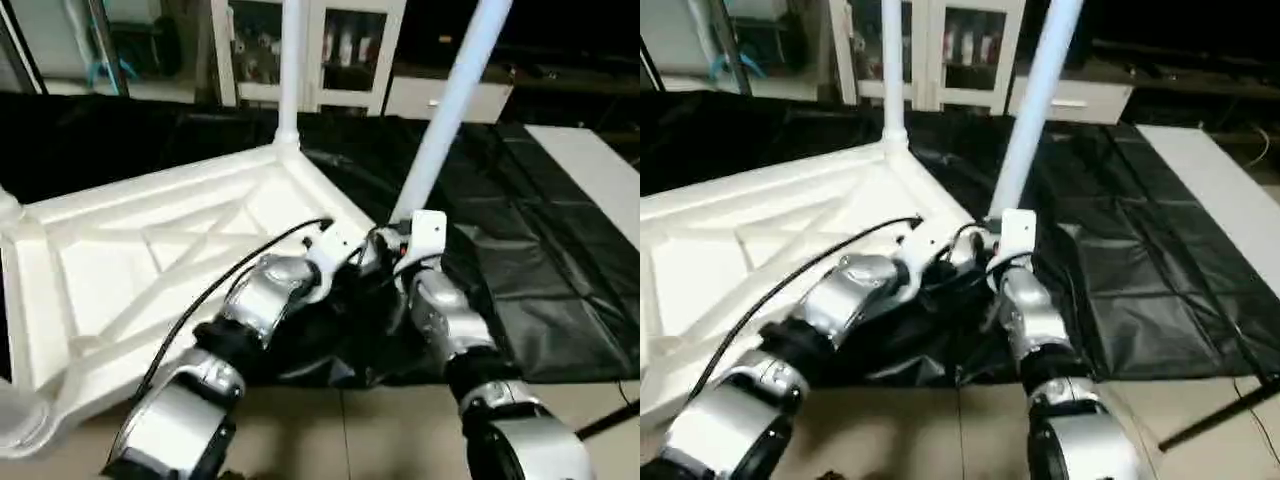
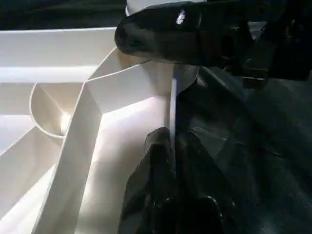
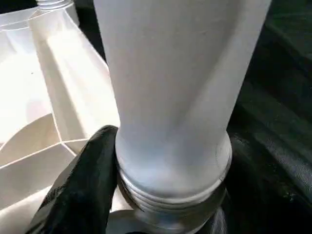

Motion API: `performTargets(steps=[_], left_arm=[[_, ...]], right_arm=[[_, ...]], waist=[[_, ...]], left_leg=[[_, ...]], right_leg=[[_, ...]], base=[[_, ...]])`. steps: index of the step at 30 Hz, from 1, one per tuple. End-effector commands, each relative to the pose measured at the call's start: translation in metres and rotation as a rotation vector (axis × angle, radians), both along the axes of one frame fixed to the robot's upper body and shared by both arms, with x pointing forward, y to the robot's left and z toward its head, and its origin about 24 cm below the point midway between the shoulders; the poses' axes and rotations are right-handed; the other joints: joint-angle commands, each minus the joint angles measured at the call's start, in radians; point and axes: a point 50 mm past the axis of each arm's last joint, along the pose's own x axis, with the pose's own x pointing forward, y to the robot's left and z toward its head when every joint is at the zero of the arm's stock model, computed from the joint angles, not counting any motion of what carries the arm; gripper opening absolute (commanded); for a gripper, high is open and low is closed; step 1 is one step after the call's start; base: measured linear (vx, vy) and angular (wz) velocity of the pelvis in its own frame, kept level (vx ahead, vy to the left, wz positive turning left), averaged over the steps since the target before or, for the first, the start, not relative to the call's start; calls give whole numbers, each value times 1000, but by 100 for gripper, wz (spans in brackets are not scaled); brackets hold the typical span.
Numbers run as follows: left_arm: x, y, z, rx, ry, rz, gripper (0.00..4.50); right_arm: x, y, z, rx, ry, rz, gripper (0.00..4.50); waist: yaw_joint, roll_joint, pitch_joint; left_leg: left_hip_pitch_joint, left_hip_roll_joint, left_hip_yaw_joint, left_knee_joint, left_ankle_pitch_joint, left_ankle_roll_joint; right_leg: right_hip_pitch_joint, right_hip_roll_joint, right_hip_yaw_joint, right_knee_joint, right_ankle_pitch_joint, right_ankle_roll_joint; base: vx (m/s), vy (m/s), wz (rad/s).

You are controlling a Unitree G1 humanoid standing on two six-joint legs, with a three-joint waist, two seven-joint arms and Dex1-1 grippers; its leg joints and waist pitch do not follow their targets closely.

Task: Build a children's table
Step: Rotate leg to tighten

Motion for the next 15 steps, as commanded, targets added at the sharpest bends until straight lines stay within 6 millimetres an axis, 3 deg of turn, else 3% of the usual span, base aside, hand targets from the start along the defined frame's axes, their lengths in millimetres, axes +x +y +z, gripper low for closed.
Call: performTargets(steps=[1, 5, 7, 10, 12, 15], left_arm=[[14, -2, 21, -25, -137, 79, 0], [13, 2, 17, -10, -124, 47, 0], [11, 4, 15, -6, -114, 29, 0], [9, 9, 13, -3, -105, 2, 0], [6, 14, 11, -6, -85, -37, 0], [1, 21, 7, -5, -43, -100, 0]], right_arm=[[-4, 27, -1, 42, -7, 86, 272], [-1, 28, 9, 54, -85, 151, 272], [-1, 24, 13, 42, -129, 165, 328], [-1, 14, 18, 39, -165, 164, 346], [-3, 3, 21, 22, -185, 180, 361], [-5, -12, 22, -28, -189, 215, 392]], waist=[[-1, 0, -64], [9, -2, -68], [14, -4, -70], [22, -1, -74], [19, -1, -77], [20, -2, -79]], left_leg=[[25, 41, -25, -90, -386, -16], [24, 41, -17, -83, -308, 14], [19, 41, -14, -80, -233, 41], [12, 41, -13, -75, -151, 73], [9, 43, -15, -73, -106, 83], [13, 43, -10, -66, -71, 100]], right_leg=[[19, -50, 24, -69, -297, -158], [23, -51, 28, -60, -233, -180], [30, -50, 27, -52, -163, -194], [39, -50, 26, -39, -77, -212], [45, -48, 24, -30, -33, -224], [43, -44, 26, -23, 24, -254]], base=[[0, 0, 0], [0, 0, 0], [0, 0, 0], [23, -12, 1], [0, 0, 0], [0, 0, 0]])
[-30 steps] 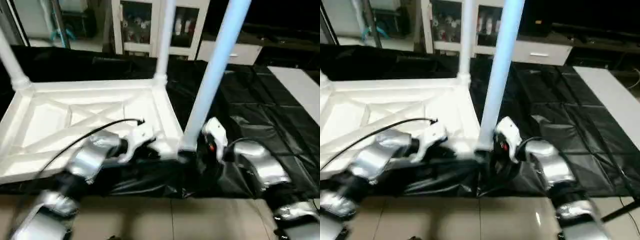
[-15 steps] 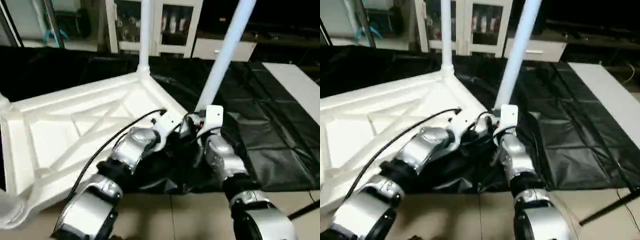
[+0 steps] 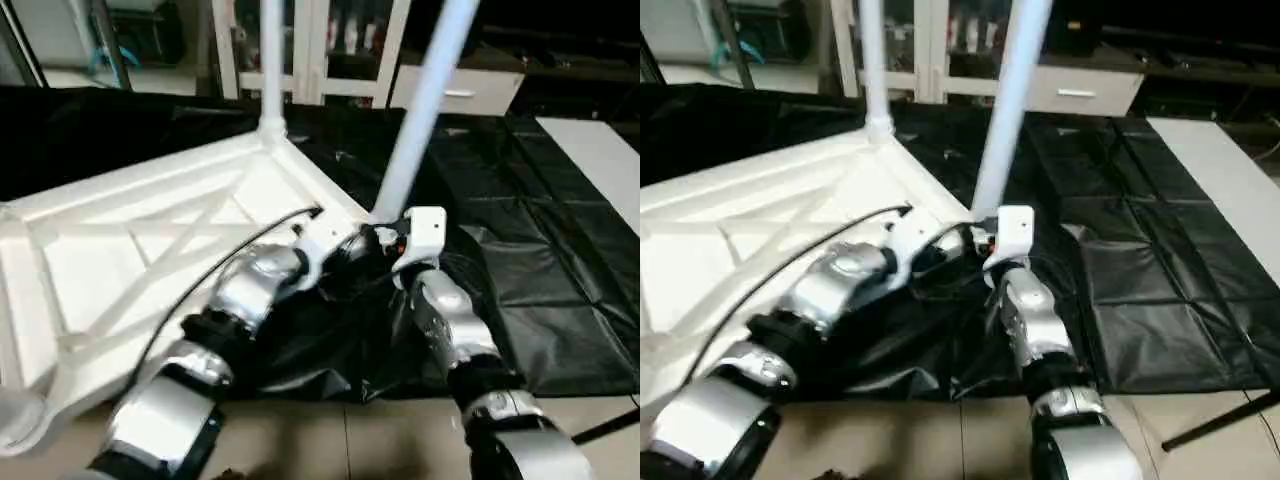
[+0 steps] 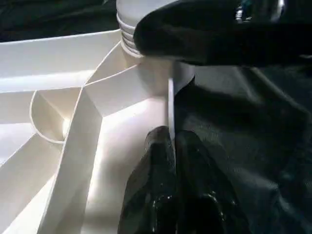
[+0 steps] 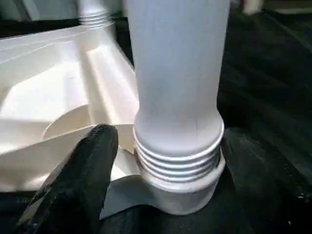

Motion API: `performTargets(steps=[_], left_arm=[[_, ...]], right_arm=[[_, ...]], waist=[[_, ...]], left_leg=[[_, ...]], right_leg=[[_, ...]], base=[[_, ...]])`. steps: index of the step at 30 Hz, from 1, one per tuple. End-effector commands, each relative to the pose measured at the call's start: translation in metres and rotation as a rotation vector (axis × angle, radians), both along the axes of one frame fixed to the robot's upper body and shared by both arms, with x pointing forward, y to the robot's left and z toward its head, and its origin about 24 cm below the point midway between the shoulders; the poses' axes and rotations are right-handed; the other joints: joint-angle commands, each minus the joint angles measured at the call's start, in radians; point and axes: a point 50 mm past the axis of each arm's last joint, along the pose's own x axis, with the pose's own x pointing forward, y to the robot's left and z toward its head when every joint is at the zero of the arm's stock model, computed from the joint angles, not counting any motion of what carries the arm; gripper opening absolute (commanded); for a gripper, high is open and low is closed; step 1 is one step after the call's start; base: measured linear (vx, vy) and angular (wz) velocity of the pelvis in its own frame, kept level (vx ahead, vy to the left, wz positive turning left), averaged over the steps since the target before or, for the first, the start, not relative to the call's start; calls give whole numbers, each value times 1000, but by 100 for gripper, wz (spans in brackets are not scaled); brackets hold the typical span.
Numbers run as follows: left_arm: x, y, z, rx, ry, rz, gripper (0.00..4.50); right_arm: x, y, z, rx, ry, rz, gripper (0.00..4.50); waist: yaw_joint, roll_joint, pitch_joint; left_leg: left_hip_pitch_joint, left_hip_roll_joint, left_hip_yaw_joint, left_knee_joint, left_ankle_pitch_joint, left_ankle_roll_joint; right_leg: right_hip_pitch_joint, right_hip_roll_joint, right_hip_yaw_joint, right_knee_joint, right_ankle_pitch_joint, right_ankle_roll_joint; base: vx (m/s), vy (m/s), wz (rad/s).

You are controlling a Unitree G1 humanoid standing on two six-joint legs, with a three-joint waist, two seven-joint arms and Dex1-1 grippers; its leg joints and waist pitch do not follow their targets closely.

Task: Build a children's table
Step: Rotate leg to tighten

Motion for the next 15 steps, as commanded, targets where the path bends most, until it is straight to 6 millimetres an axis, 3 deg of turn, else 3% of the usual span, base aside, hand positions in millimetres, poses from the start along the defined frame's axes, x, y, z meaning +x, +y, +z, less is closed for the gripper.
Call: performTargets(steps=[1, 4, 9, 10, 11, 12, 13, 15], left_arm=[[-8, -1, -5, -16, 30, -84, 0], [-19, 11, -11, 16, 87, -203, 0], [-36, 27, -17, 52, 179, -349, 0], [-45, 31, -14, 43, 185, -447, 0], [-49, 32, -13, 29, 200, -483, 0], [-49, 32, -13, 29, 200, -483, 0], [-54, 34, -11, 11, 221, -519, 0], [-58, 35, -10, 2, 243, -554, 0]], right_arm=[[1, -8, 9, -34, -35, 41, 392], [-6, -21, 13, -35, -40, 189, 429], [-29, -31, 16, -80, -2, 543, 447], [-43, -35, 14, -120, 41, 699, 447], [-50, -38, 12, -129, 70, 769, 447], [-50, -38, 12, -129, 70, 769, 447], [-57, -42, 10, -136, 102, 840, 447], [-62, -46, 10, -134, 128, 898, 447]], waist=[[7, 0, -77], [13, 4, -71], [13, 9, -59], [13, 9, -56], [12, 8, -53], [12, 8, -53], [9, 4, -50], [13, 4, -52]], left_leg=[[22, 35, -11, -54, -72, 99], [24, 38, -10, -57, -122, 92], [29, 47, -16, -73, -293, 26], [27, 46, -21, -77, -332, 12], [30, 47, -21, -79, -365, 0], [30, 47, -21, -79, -365, 0], [35, 48, -22, -81, -412, -16], [35, 49, -25, -82, -409, -18]], right_leg=[[54, -47, 29, -32, 18, -264], [52, -47, 30, -39, -34, -263], [45, -47, 31, -57, -211, -223], [50, -49, 30, -62, -267, -209], [43, -53, 33, -67, -319, -196], [43, -53, 33, -67, -319, -196], [35, -54, 33, -75, -387, -184], [37, -56, 36, -75, -394, -180]], base=[[0, 0, 0], [0, 0, 0], [0, 0, 0], [0, 0, 0], [0, 0, 0], [0, 0, 0], [0, 0, 0], [0, 0, 0]])
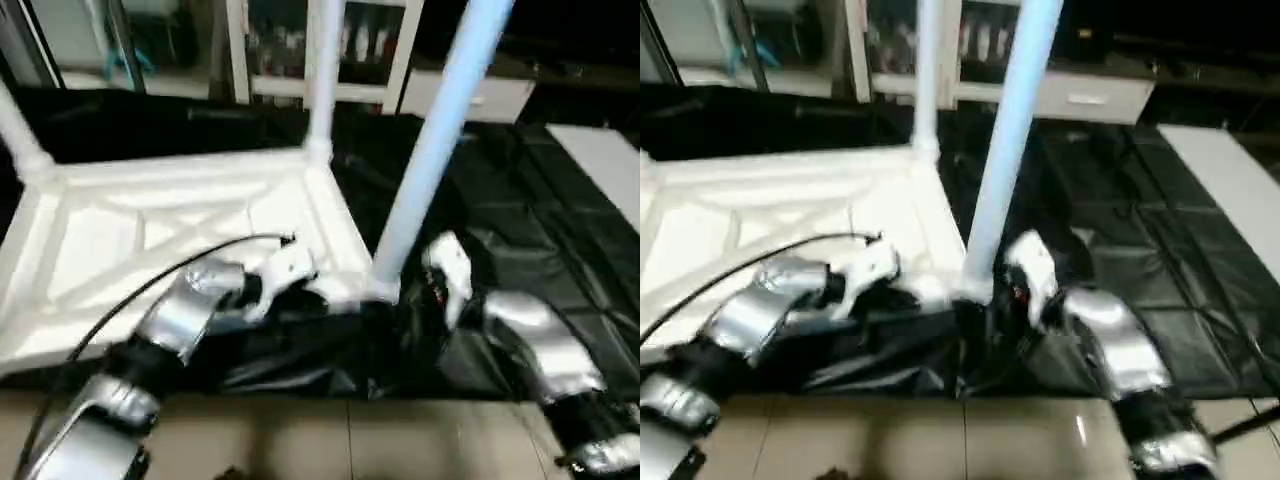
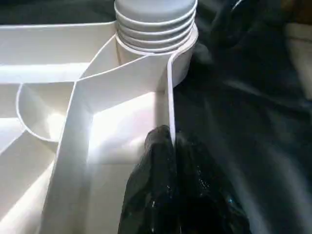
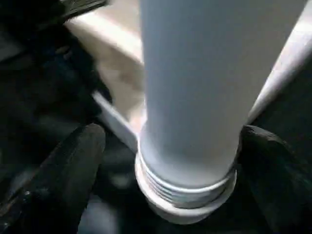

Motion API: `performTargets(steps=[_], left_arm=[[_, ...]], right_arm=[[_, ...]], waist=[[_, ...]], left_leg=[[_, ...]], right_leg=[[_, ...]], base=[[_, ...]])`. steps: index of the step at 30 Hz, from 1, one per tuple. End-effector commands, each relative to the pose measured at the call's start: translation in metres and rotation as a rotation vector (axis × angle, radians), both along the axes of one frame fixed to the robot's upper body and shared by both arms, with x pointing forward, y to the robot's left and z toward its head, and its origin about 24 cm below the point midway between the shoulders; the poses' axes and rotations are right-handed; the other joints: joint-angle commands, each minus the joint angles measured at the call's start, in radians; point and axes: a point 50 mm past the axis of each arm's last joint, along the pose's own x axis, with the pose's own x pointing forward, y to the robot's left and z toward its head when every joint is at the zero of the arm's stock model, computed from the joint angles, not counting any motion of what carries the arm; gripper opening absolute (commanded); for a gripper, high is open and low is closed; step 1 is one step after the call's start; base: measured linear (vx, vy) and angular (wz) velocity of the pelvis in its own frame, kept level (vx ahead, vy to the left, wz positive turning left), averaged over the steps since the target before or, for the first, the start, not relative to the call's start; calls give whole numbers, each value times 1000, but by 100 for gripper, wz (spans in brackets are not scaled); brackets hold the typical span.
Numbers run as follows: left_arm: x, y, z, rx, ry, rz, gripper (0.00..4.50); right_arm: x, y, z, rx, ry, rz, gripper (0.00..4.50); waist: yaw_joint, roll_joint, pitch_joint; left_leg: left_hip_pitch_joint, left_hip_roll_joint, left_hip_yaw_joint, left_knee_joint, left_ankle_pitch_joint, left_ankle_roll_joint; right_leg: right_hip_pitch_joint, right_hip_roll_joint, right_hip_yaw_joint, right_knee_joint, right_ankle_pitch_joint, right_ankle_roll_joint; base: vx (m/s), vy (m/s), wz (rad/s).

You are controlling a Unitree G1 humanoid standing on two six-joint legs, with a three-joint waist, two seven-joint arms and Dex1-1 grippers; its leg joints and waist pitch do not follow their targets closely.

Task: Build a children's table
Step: Rotate leg to tighten

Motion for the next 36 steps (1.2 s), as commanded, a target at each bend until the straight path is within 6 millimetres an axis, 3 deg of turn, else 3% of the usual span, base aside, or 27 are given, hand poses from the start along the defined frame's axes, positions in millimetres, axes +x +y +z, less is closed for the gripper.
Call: performTargets(steps=[1, 12, 29, 36], left_arm=[[-13, -11, -6, 4, 71, -120, 0], [-20, -3, -2, 46, 125, -169, 0], [-19, -4, -1, 58, 123, -169, 0], [-22, -6, -3, 59, 131, -179, 0]], right_arm=[[-5, 3, 4, 18, 29, 92, 447], [-6, -2, 10, -77, 45, 240, 447], [-2, -3, 6, -125, 62, 295, 289], [-2, -3, 1, -143, 68, 310, 273]], waist=[[-4, 2, -52], [2, 1, -58], [1, 1, -60], [2, 0, -62]], left_leg=[[26, 49, -24, -87, -405, -13], [20, 47, -23, -84, -328, -11], [21, 45, -21, -79, -307, -2], [20, 45, -19, -76, -282, 8]], right_leg=[[22, -55, 35, -79, -387, -191], [28, -54, 34, -66, -305, -213], [33, -51, 33, -61, -276, -232], [35, -51, 32, -56, -242, -245]], base=[[0, 0, 0], [0, 0, 0], [0, 0, 0], [0, 0, 0]])
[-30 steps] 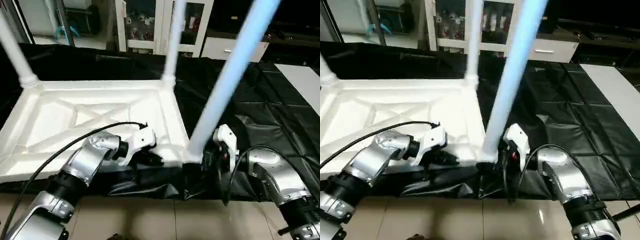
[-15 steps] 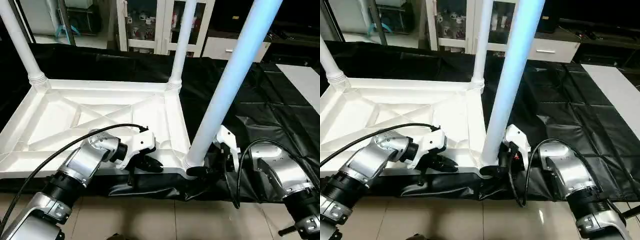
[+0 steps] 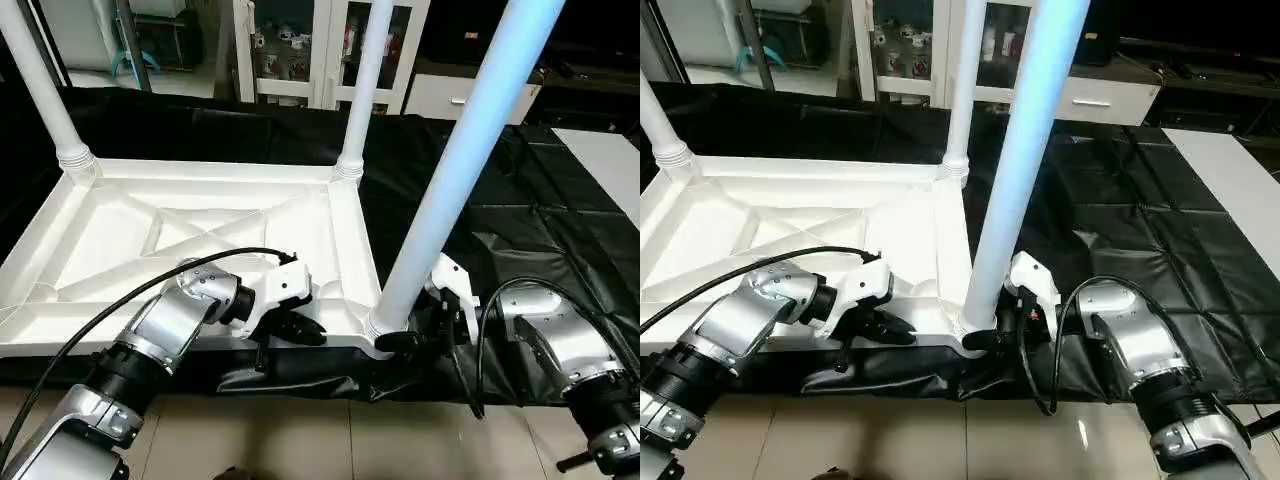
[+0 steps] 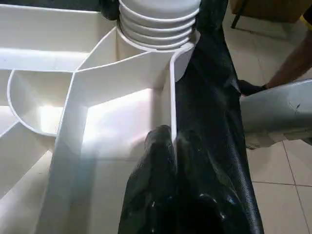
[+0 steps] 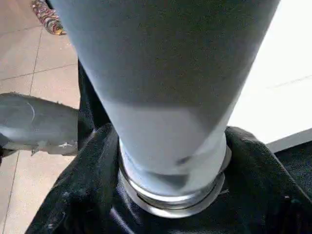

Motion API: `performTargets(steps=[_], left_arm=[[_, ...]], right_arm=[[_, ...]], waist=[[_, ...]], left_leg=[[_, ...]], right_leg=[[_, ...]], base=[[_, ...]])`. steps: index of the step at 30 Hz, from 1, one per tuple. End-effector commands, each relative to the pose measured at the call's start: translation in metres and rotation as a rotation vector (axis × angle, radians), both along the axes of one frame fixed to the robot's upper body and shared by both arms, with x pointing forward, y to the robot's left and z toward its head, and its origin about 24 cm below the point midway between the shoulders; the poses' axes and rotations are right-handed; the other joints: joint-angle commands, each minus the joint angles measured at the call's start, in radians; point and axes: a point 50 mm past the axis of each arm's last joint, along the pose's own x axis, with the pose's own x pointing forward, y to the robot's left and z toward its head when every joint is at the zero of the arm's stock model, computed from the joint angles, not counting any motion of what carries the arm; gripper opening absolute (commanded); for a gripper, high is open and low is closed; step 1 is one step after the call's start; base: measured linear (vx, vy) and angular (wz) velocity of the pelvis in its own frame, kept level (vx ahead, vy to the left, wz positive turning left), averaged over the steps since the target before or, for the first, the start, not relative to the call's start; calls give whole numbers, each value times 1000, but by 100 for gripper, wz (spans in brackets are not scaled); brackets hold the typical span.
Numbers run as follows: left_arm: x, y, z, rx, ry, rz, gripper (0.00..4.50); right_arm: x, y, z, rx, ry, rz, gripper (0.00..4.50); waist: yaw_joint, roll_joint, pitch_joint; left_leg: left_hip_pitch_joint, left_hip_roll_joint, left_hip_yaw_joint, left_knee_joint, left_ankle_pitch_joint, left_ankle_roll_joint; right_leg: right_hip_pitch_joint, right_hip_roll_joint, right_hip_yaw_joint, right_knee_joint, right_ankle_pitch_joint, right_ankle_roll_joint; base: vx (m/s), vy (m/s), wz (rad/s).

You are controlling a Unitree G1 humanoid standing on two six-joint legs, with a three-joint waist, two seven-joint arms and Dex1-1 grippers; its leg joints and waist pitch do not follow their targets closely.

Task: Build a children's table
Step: Rotate leg to tighten

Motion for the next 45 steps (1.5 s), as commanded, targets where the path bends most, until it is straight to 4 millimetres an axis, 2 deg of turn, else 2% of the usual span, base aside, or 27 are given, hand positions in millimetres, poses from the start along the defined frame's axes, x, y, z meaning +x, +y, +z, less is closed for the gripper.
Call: performTargets(steps=[1, 8, 11, 13, 14, 15, 17, 19, 20, 21, 23, 25, 26, 28, 30, 32, 33, 35, 37, 38, 39, 41, 42, 43, 44, 45], left_arm=[[-9, -10, -6, 23, 32, -74, 0], [-8, -11, -7, 19, 21, -63, 0], [-2, -17, -7, 0, -22, -11, 0], [10, -26, -9, -14, -77, 105, 0], [10, -26, -9, -14, -77, 105, 0], [22, -38, -9, -37, -122, 227, 0], [31, -46, -9, -43, -149, 342, 0], [41, -54, -10, -34, -183, 485, 0], [45, -57, -11, -29, -196, 532, 0], [49, -59, -10, -22, -225, 580, 0], [57, -63, -8, -5, -301, 663, 0], [62, -66, -4, -9, -357, 699, 0], [64, -69, -3, -11, -381, 703, 0], [65, -71, -1, -15, -395, 705, 0], [67, -74, 3, -42, -413, 692, 0], [67, -74, 3, -50, -417, 680, 0], [67, -73, 3, -49, -419, 672, 0], [65, -71, 1, -56, -412, 640, 0], [63, -66, -1, -50, -403, 612, 0], [63, -63, -2, -43, -399, 611, 0], [63, -60, -4, -41, -396, 611, 0], [62, -54, -5, -47, -389, 590, 0], [61, -51, -6, -50, -383, 582, 0], [61, -50, -6, -51, -381, 580, 0], [57, -43, -7, -55, -362, 542, 0], [55, -37, -9, -54, -338, 509, 0]], right_arm=[[0, 3, -4, -32, 10, 26, 273], [2, 8, -5, 42, -2, -39, 273], [7, 14, -8, 108, 4, -163, 273], [13, 22, -15, 151, 16, -298, 273], [13, 22, -15, 151, 16, -298, 273], [20, 33, -21, 185, 12, -457, 273], [27, 44, -26, 214, 7, -612, 272], [35, 53, -33, 211, 0, -841, 272], [37, 56, -35, 203, -7, -909, 272], [39, 60, -37, 190, -26, -990, 272], [43, 73, -38, 177, -58, -1070, 272], [46, 86, -35, 181, -92, -1091, 272], [48, 91, -33, 185, -109, -1099, 272], [50, 94, -31, 191, -124, -1110, 272], [55, 99, -19, 263, -160, -1091, 272], [56, 100, -16, 270, -177, -1078, 272], [56, 101, -15, 291, -178, -1045, 272], [55, 97, -13, 304, -209, -1007, 328], [55, 87, -11, 313, -238, -1004, 348], [55, 83, -9, 319, -241, -1002, 348], [55, 78, -8, 324, -245, -1004, 371], [56, 65, -6, 323, -252, -1008, 379], [57, 58, -4, 324, -255, -1009, 387], [57, 57, -3, 325, -256, -1010, 387], [56, 46, 0, 306, -268, -977, 397], [54, 38, 2, 298, -267, -935, 409]], waist=[[-3, 1, -62], [-6, 1, -61], [-11, 1, -57], [-16, 0, -54], [-16, 0, -54], [-18, 2, -53], [-23, -2, -54], [-38, 0, -55], [-38, 0, -55], [-46, 1, -56], [-52, 7, -59], [-52, 2, -56], [-51, -1, -55], [-49, 3, -57], [-43, -6, -59], [-39, -4, -60], [-36, -8, -60], [-31, -7, -63], [-28, -6, -65], [-34, -7, -66], [-38, -5, -70], [-35, -3, -73], [-32, -1, -77], [-31, -2, -77], [-26, 2, -76], [-23, 0, -76]], left_leg=[[20, 45, -19, -77, -279, 9], [21, 44, -21, -78, -304, 2], [21, 44, -23, -81, -339, -9], [24, 42, -25, -82, -381, -27], [24, 42, -25, -82, -381, -27], [26, 40, -29, -82, -402, -43], [27, 39, -36, -83, -434, -57], [26, 37, -43, -85, -463, -72], [26, 37, -43, -85, -463, -72], [26, 34, -46, -85, -475, -68], [23, 34, -45, -88, -465, -61], [30, 29, -40, -85, -486, -46], [30, 29, -39, -84, -488, -39], [28, 30, -39, -85, -477, -29], [25, 30, -35, -85, -447, -16], [19, 32, -32, -87, -407, -3], [18, 32, -29, -86, -385, 5], [18, 33, -25, -84, -348, 18], [13, 33, -22, -82, -315, 34], [-3, 32, -27, -84, -289, 42], [-12, 33, -32, -86, -244, 45], [2, 35, -25, -77, -205, 55], [10, 36, -19, -69, -167, 70], [7, 36, -18, -68, -143, 78], [7, 34, -16, -67, -110, 93], [9, 34, -13, -64, -93, 110]], right_leg=[[34, -50, 32, -59, -239, -243], [33, -52, 32, -64, -281, -234], [29, -51, 32, -71, -339, -216], [22, -52, 31, -79, -413, -194], [22, -52, 31, -79, -413, -194], [18, -55, 29, -86, -469, -173], [17, -58, 23, -92, -531, -146], [13, -58, 18, -97, -567, -123], [13, -58, 18, -97, -567, -123], [14, -59, 12, -104, -582, -109], [16, -57, 12, -106, -531, -113], [6, -53, 14, -112, -522, -112], [7, -53, 13, -114, -527, -110], [8, -55, 16, -112, -516, -110], [11, -55, 20, -106, -464, -124], [17, -56, 24, -98, -416, -138], [17, -55, 25, -96, -390, -145], [19, -56, 28, -90, -347, -159], [24, -55, 29, -84, -304, -168], [38, -57, 27, -77, -286, -169], [47, -56, 22, -70, -254, -166], [35, -55, 22, -69, -208, -191], [33, -52, 24, -60, -128, -222], [35, -50, 24, -54, -90, -236], [38, -47, 22, -49, -43, -251], [40, -45, 22, -45, -8, -264]], base=[[0, 0, 0], [0, 0, 0], [0, 0, 0], [0, 0, 0], [0, 0, 0], [0, 0, 0], [-25, 5, -3], [0, 0, 0], [0, 0, 0], [0, 0, 0], [0, 0, 0], [0, 0, 0], [0, 0, 0], [0, 0, 0], [0, 0, 0], [0, 0, 0], [0, 0, 0], [0, 0, 0], [0, 0, 0], [0, 0, 0], [0, 0, 0], [31, -8, 0], [62, -16, 1], [65, -2, 1], [0, 0, 0], [0, 0, 0]])
